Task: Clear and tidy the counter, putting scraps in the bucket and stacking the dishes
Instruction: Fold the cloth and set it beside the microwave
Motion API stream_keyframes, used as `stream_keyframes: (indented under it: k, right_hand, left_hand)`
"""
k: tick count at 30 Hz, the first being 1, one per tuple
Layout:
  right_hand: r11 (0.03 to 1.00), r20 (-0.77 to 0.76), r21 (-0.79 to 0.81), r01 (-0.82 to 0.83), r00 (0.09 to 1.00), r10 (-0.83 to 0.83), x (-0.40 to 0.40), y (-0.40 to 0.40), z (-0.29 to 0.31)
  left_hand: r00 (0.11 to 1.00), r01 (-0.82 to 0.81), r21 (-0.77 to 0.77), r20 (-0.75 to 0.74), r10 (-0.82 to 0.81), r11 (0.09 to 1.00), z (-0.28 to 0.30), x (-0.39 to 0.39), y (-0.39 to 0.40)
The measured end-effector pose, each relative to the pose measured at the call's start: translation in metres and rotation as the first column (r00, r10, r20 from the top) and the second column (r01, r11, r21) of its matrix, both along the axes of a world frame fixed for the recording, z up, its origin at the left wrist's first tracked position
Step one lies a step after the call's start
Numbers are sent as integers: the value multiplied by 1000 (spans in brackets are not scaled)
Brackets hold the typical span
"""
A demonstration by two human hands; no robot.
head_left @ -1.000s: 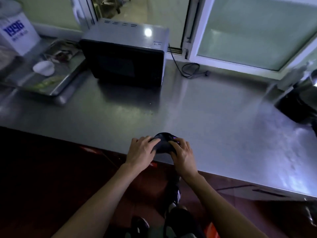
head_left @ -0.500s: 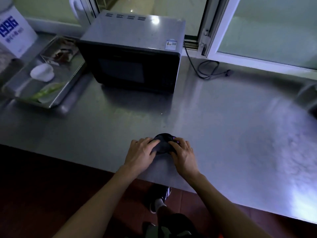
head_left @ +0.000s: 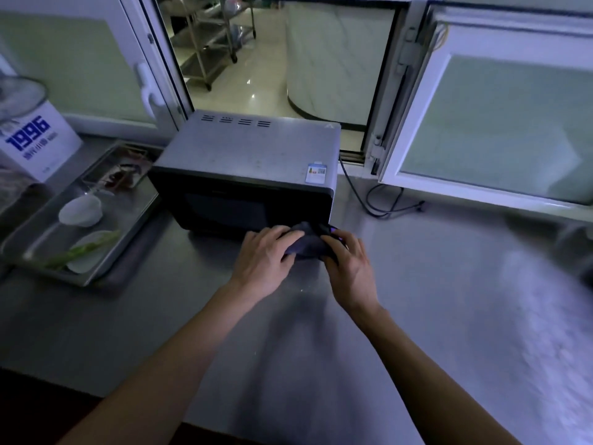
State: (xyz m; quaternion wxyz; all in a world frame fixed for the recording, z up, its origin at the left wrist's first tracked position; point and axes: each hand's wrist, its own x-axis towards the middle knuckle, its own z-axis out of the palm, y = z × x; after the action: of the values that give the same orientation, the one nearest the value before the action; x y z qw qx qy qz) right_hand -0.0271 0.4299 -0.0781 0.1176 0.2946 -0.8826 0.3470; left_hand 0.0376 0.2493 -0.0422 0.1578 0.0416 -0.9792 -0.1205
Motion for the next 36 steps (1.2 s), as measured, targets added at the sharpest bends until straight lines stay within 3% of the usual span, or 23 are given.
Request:
stream_keyframes:
  k: [8, 17, 21, 29, 36]
  right_hand:
    - [992, -122, -47, 114, 985, -118, -52, -54, 51]
    - [944, -161, 80, 319, 939, -304, -87, -134, 59]
    - [912, -99, 193, 361, 932, -348, -88, -154, 46]
    - [888, 135, 305, 344, 908, -398, -92, -164, 47]
    - [883, 189, 347, 317, 898, -397, -101, -170, 48]
  left_hand:
    - [992, 64, -20, -108, -66, 998, 53, -62, -54]
    - [989, 134, -25, -54, -135, 991, 51, -125, -130]
    - [979, 204, -27, 10, -204, 979, 33, -138, -155]
    - [911, 396, -40, -110, -398, 917, 23, -137, -168]
    - [932, 359, -14, -39, -360, 933, 19, -131, -173]
